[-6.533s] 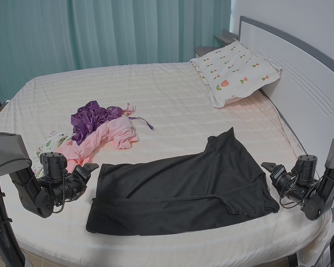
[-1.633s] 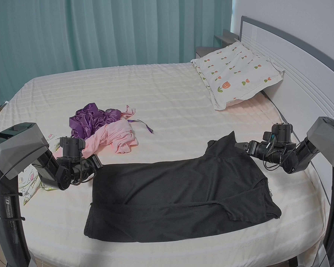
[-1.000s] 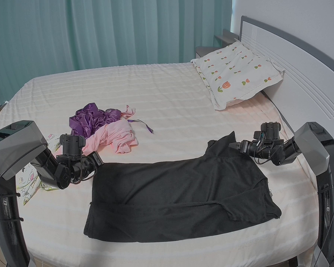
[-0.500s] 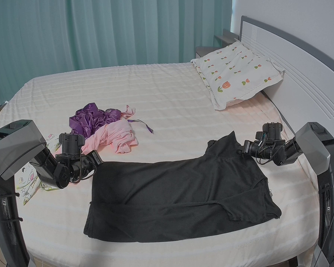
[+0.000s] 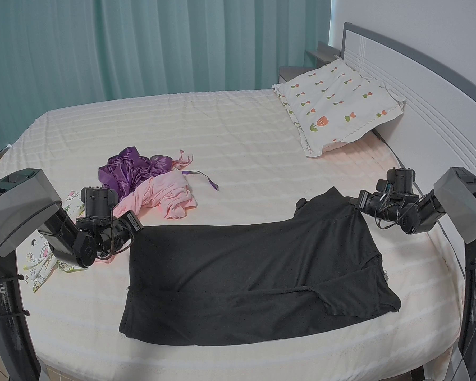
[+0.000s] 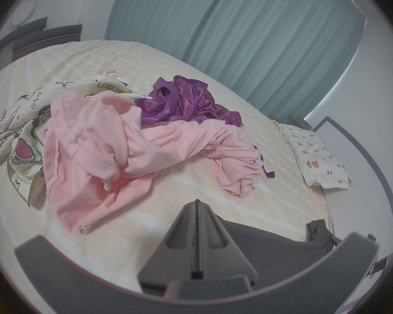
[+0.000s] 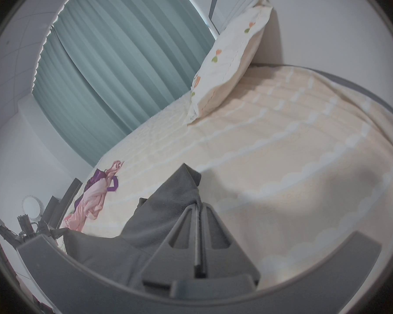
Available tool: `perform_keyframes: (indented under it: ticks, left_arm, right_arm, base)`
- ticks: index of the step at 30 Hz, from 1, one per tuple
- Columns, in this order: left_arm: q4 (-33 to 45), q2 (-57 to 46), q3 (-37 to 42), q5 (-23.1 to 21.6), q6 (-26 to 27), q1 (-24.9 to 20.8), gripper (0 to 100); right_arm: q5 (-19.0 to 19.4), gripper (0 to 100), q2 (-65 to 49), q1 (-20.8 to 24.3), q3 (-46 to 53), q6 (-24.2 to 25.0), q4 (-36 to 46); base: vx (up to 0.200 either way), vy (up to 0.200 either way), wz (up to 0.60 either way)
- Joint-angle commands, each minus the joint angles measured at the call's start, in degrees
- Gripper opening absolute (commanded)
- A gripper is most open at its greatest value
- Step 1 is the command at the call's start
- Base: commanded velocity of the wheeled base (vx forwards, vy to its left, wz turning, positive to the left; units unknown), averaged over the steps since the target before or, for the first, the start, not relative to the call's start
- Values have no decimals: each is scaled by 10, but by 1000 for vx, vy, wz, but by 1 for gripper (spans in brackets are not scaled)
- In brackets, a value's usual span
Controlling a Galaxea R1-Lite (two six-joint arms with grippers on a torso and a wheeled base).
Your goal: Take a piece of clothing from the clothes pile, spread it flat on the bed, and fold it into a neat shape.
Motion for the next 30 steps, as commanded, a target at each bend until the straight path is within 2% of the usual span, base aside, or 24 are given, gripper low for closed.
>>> perform_keyframes:
  ticks: [1, 7, 16, 29, 30]
  left_arm:
    - [-1, -23, 11, 3, -14, 5, 0]
    - [-2, -30, 19, 3, -15, 12, 0]
    - [0, -42, 25, 2, -14, 10, 0]
    - [-1, -43, 46, 1, -9, 10, 0]
    - [0, -45, 56, 1, -1, 10, 0]
  right_arm:
    - [-2, 0, -42, -13, 43, 6, -27]
    - [-4, 0, -75, -21, 99, 29, -101]
    - [1, 0, -97, -27, 116, 30, -101]
    - [2, 0, -97, -27, 157, 11, -101]
    - [6, 0, -99, -29, 180, -16, -103]
  base:
    - [0, 0, 0]
    - [0, 0, 0]
    - [0, 0, 0]
    - [0, 0, 0]
    - [0, 0, 0]
